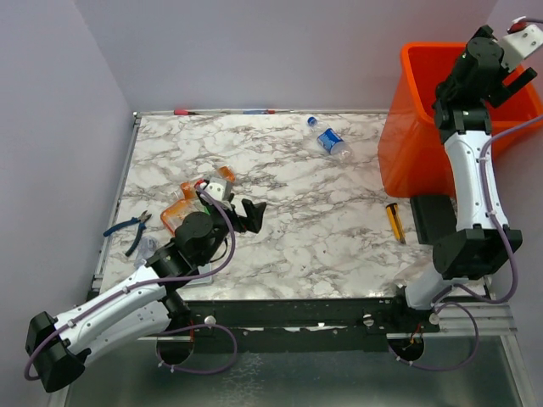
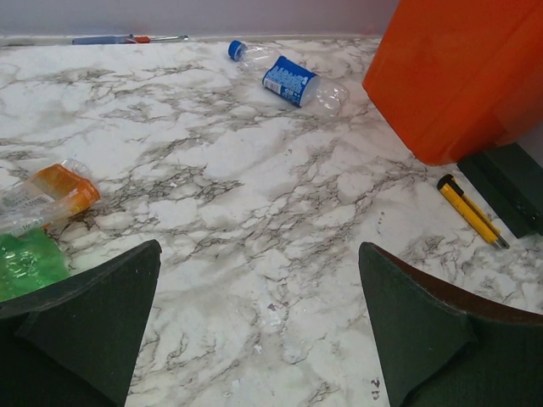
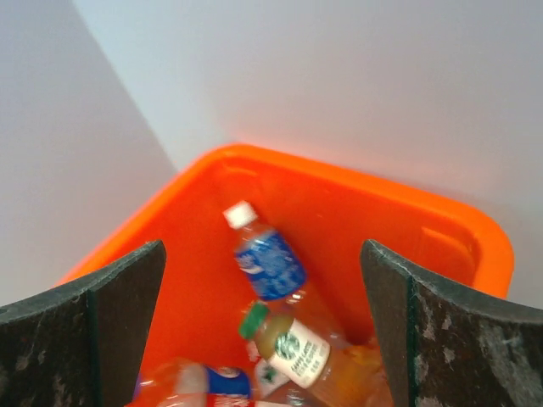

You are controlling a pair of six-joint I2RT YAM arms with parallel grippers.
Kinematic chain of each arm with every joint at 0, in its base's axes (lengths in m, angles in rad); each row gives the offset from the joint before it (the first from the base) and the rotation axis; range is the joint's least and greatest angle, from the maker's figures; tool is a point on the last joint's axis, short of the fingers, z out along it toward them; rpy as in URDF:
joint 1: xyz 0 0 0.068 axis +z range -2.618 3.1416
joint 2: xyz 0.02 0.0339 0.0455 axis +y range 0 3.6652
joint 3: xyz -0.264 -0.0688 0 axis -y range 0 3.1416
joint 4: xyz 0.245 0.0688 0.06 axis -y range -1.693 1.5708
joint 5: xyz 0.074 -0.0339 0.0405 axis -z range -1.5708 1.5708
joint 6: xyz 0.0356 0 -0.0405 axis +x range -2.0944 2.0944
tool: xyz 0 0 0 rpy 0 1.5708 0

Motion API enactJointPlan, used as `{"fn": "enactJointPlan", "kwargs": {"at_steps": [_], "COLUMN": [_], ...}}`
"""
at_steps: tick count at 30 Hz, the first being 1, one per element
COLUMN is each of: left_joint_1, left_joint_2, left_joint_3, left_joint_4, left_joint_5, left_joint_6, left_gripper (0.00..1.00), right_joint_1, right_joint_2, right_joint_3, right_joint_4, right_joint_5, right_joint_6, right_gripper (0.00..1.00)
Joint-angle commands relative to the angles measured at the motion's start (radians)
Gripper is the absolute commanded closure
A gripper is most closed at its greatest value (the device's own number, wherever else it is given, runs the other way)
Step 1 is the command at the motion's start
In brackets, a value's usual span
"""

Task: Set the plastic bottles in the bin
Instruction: Place the plastic bottle in the trash bin, then pick up the plastic bottle at the center of the board.

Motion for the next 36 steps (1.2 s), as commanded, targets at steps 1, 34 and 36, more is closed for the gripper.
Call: {"fn": "enactJointPlan", "kwargs": {"at_steps": [1, 34, 36], "left_joint_1": [0.003, 0.412, 0.412], "left_joint_2": [0.011, 0.392, 0.444], "left_joint_3": [0.028, 0.173, 0.211], "left_joint_4": [-0.031, -0.415, -0.391], "left_joint_5": [0.013, 0.033, 0.039], "left_joint_6": [0.000, -0.189, -0.186], "left_gripper": [0.01, 0.01, 0.01], "right_joint_1": [0.092, 0.642, 0.647], "right_joint_2": [-0.133, -0.493, -0.501], "right_joint_3": [0.071, -1.308, -1.349], "right_joint_4": [0.028, 0.378, 0.433], "right_joint_5": [-0.127, -1.343, -1.375], "right_joint_6": [0.072, 0.711, 0.712], "right_gripper": [0.00, 0.00, 0.00]}}
